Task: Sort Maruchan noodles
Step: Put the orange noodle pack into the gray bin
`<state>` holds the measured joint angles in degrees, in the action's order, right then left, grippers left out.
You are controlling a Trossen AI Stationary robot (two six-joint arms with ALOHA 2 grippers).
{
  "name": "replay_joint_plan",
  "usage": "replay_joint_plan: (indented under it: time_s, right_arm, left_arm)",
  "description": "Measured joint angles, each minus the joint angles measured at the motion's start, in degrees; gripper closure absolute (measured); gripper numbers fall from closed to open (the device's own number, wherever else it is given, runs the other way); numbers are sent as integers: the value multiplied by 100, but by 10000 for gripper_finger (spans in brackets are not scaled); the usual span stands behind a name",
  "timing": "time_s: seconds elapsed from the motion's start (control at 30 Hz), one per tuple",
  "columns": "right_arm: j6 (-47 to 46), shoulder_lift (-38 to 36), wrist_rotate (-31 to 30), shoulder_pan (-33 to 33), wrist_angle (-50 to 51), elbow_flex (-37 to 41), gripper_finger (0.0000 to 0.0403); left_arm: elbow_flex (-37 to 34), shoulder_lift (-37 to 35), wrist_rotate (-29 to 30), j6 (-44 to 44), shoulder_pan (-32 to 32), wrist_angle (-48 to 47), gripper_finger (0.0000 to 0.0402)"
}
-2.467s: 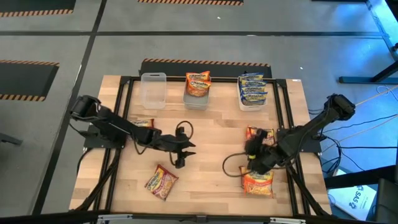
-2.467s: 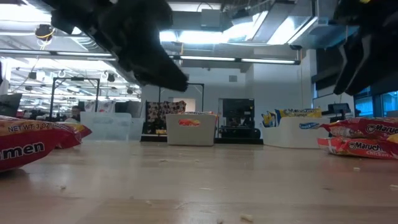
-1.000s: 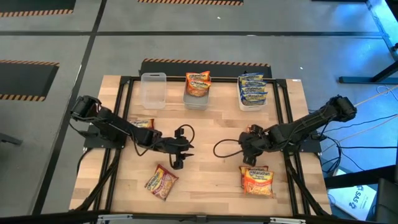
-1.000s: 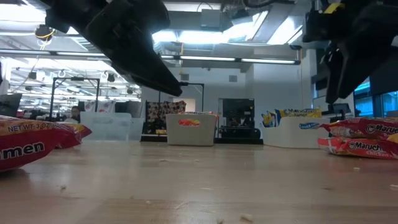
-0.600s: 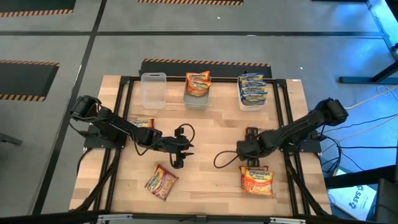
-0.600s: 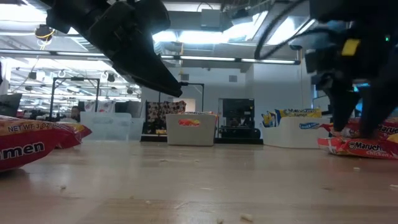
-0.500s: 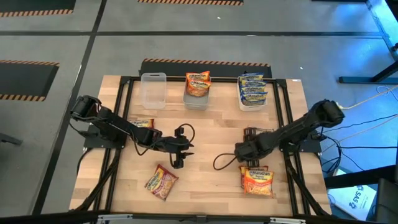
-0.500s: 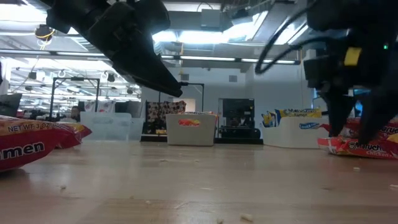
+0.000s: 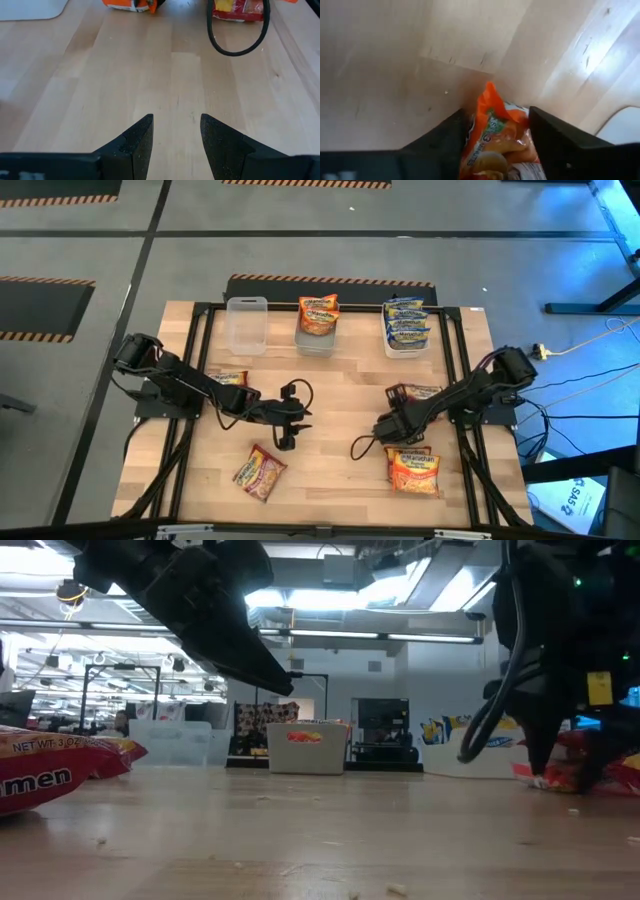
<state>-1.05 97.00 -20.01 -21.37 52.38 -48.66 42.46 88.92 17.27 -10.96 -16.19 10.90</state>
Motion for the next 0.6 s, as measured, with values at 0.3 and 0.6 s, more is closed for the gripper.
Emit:
replay_joint_plan:
  time_s: [0.3,0.6]
  right_arm:
    - [43,10,168,117,13,0,383]
    - [3,-76,201,117,-3,-221,398]
  left_arm:
    - [0,0,14,2,4,-4,244]
    - [0,0,14,4,4,-7,244]
